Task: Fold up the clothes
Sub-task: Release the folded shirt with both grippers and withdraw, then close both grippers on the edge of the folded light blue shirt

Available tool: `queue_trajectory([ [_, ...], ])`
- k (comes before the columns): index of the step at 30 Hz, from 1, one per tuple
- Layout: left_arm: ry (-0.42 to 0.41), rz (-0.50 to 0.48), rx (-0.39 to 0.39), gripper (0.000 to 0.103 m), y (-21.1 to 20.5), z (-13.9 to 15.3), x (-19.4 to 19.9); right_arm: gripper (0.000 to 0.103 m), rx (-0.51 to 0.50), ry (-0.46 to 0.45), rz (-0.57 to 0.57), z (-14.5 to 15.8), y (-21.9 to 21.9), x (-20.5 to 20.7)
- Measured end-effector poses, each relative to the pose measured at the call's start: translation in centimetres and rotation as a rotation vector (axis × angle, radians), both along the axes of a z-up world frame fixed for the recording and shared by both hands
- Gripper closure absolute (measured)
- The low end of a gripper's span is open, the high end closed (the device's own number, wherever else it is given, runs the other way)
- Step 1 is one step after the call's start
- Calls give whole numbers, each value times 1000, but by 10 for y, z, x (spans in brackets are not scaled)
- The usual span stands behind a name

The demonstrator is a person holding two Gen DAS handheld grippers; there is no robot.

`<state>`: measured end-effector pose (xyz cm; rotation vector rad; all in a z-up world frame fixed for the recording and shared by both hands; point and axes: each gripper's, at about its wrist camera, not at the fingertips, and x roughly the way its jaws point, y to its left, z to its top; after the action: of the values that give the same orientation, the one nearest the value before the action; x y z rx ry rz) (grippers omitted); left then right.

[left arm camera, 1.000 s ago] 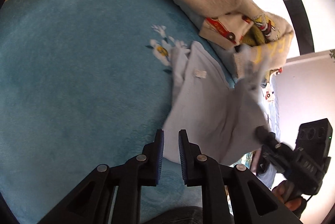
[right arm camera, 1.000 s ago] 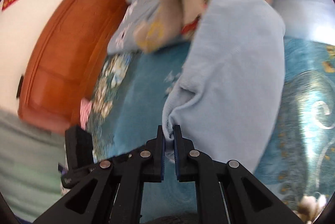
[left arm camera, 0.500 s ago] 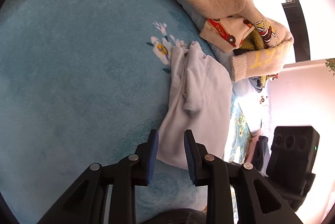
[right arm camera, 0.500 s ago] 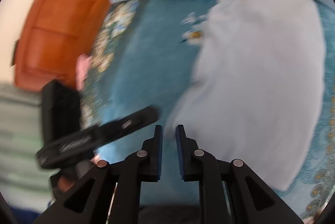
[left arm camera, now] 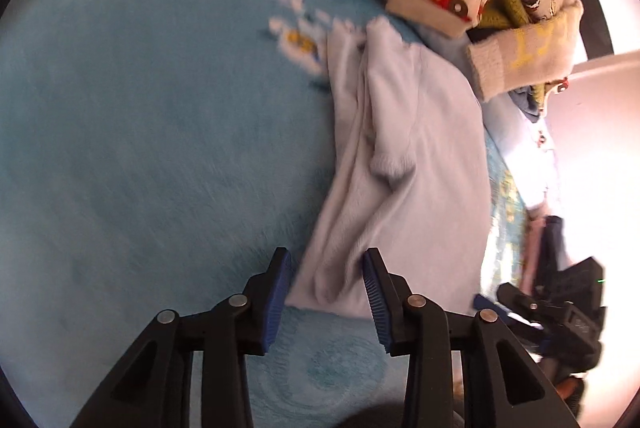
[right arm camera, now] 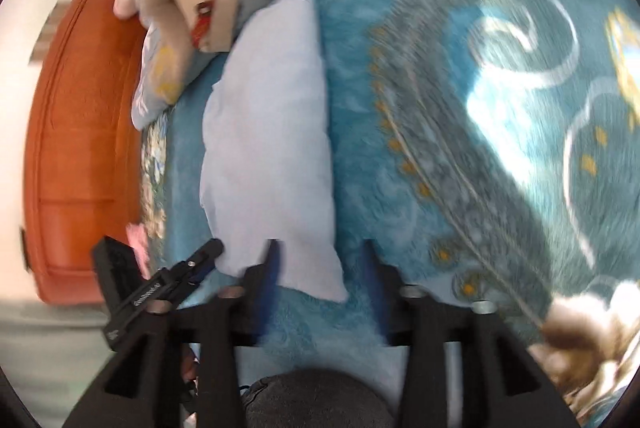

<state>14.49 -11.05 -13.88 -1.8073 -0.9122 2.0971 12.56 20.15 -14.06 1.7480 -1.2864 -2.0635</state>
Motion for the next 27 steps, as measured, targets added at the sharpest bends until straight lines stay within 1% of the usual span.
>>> queue_trajectory([
  [1,-4,7,20,62,-2,-3,2,48,-18,-4,-5,-5,0,1],
  [3,-10,33,56,62,-7,-7,5,48,-48,-10,-13,-14,-1,2],
  [5,-13,51,88,62,-12,-10,9,48,-54,-19,-13,-21,-4,1],
  [9,-14,57,96,66,-14,-13,11,48,-78,-10,-28,-28,-13,-1],
  [10,-12,57,89,69,-14,-12,11,51,-84,-11,-29,-29,-16,-1],
  [11,-12,57,86,73,-14,-12,12,70,-89,-13,-30,-30,-18,0],
  [12,-12,61,86,77,-15,-12,14,83,-96,-16,-32,-31,-20,0],
  [13,-14,66,89,83,-15,-13,15,92,-102,-22,-37,-31,-21,0],
  [16,-1,76,100,90,-15,-10,20,94,-122,-19,-44,-27,-20,0],
  [19,21,56,91,92,-7,-1,23,95,-129,-5,-41,-20,-15,-3],
  [23,52,-40,86,93,19,20,28,97,-114,20,-25,-4,5,-9],
  [27,60,-162,95,93,60,37,31,97,-37,31,39,17,37,-14],
])
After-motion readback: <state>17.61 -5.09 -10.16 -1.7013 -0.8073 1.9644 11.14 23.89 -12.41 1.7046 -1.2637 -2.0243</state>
